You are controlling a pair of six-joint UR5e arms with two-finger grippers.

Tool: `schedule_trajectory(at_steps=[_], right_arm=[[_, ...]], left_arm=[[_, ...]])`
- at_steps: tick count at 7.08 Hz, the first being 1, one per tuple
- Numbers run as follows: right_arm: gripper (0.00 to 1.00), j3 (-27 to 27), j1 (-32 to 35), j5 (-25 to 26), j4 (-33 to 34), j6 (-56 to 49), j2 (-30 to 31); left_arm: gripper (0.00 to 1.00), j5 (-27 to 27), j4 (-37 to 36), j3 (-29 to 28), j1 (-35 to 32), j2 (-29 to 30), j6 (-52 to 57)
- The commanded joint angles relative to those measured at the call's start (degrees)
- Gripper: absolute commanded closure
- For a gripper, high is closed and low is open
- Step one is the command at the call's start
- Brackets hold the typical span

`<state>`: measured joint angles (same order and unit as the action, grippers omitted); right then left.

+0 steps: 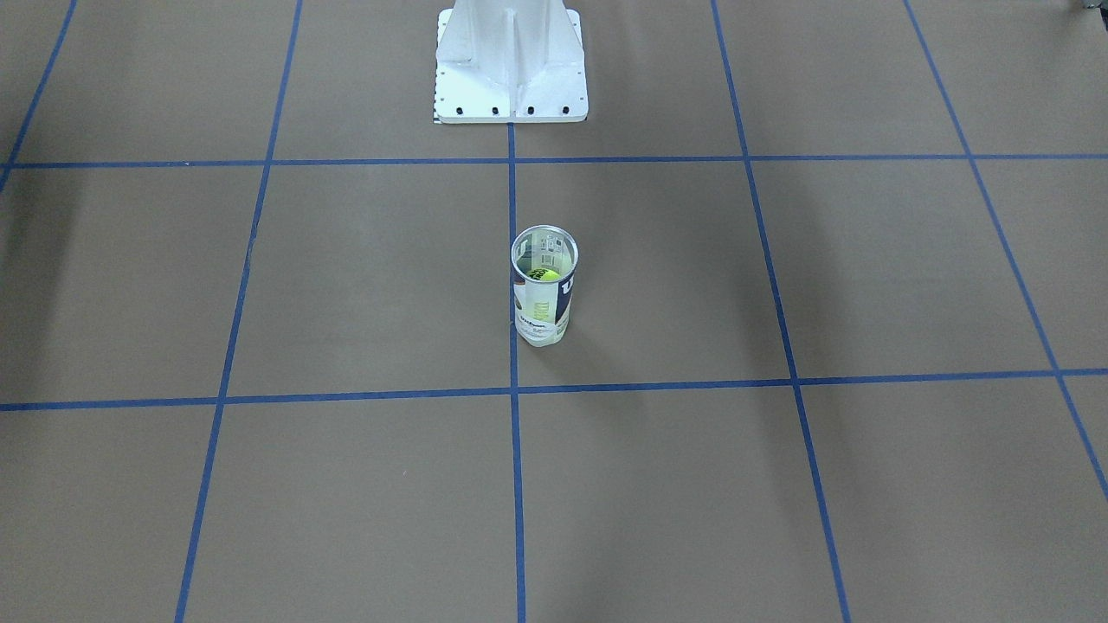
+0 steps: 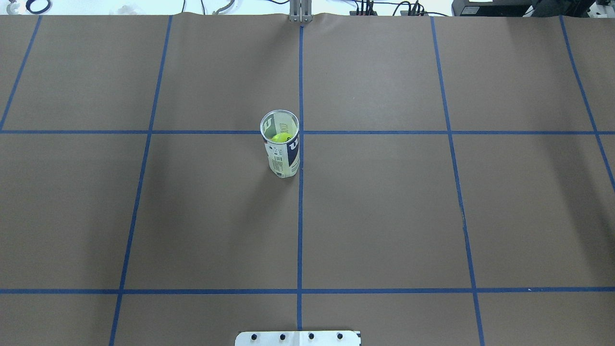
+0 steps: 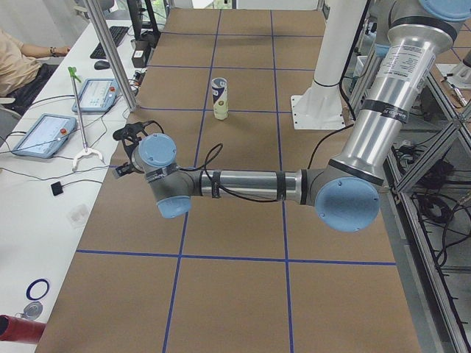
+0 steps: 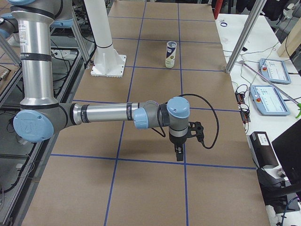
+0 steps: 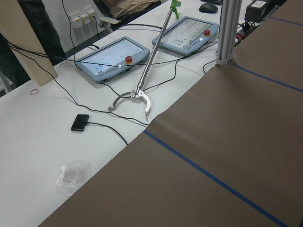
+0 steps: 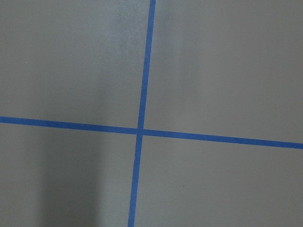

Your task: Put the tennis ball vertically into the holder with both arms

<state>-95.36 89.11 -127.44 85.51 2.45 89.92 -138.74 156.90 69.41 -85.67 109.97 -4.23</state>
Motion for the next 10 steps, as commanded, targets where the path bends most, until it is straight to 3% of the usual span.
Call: schedule_trajectory(at_steps=[1,5,8,10], right_arm=[[0.01,0.0,0.01,0.0,0.0,0.1,-0.09],[0.01,0.0,0.01,0.0,0.0,0.01,0.35],[0.01,0.09,0.01,0.0,0.0,0.19,0.52],[0.01,0.09,-0.07,0.0,0.0,0.19,0.61]], left_arm=[[0.0,5.46,-7.62,0.29,-0.03,-1.77,10.32],[0.0,7.95,-27.38,0.9,-0.11,-1.78,20.1],[0.0,9.1,-57.38,11.07,-0.72,-1.6,20.4],[0.0,8.49,-61.72,13.38,-2.47,-5.43,20.05]])
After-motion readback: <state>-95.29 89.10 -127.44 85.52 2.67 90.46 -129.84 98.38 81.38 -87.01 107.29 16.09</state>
